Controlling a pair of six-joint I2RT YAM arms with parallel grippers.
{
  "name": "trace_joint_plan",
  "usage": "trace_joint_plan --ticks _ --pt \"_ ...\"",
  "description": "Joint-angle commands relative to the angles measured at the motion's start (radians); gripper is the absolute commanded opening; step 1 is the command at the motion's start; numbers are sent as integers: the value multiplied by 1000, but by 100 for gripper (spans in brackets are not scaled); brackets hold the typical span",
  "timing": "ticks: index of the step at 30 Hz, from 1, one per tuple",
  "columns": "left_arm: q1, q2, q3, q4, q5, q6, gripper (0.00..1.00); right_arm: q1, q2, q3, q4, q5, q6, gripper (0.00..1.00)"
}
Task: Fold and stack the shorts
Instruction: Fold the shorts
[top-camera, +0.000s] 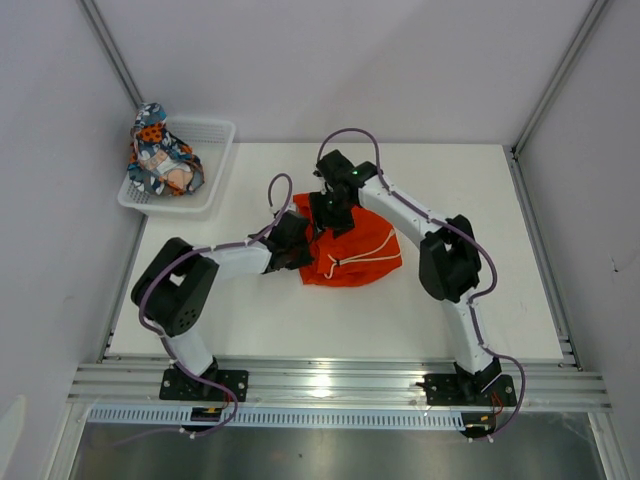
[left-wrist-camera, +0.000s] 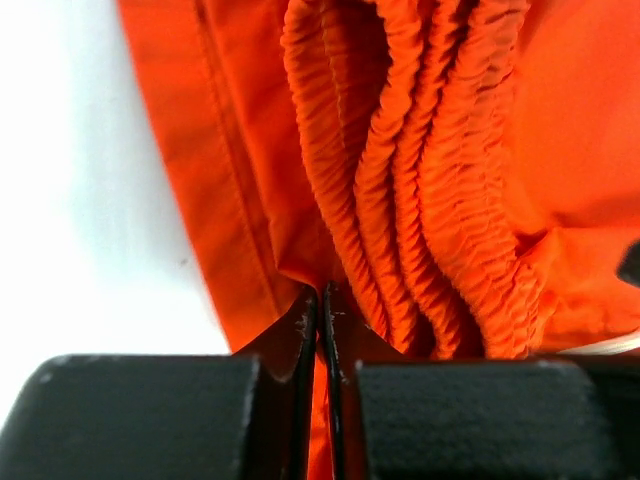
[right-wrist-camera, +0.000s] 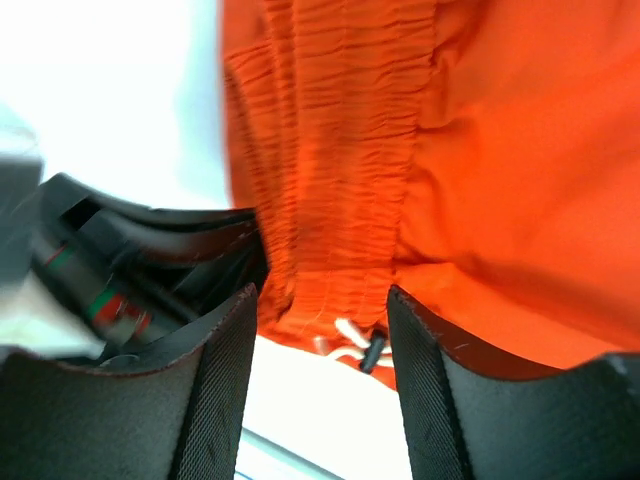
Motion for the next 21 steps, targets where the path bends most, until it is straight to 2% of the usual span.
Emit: trace_joint_plan --ticks 1,4,6,7,9,10,12,13,19,21 --pt "-8 -76 16 -60 -30 25 8 -43 -159 -82 165 -154 41 56" --pt "-6 -143 -5 -85 -38 25 10 -85 -251 -235 289 -166 101 52" --pt "-3 -203 -13 -120 -52 36 15 -131 -323 -329 432 -255 134 47" --pt "6 -222 -11 -134 -55 39 18 -148 -343 -421 482 -284 156 41" --pt "23 -269 -5 -177 -53 51 24 -172 -381 -493 605 -338 208 33" --pt "47 -283 -4 -189 -47 55 30 -186 -381 -518 628 -354 216 25" --pt "70 -314 7 -208 -24 69 42 -189 -369 -553 671 -402 224 17" --pt "95 -320 13 -209 -17 72 45 -189 -365 -566 687 -419 231 13" --pt "146 -245 182 -235 71 115 49 -183 -317 -739 1060 -571 372 0" --pt "156 -210 266 -240 88 123 49 -174 -300 -780 1114 -583 403 0"
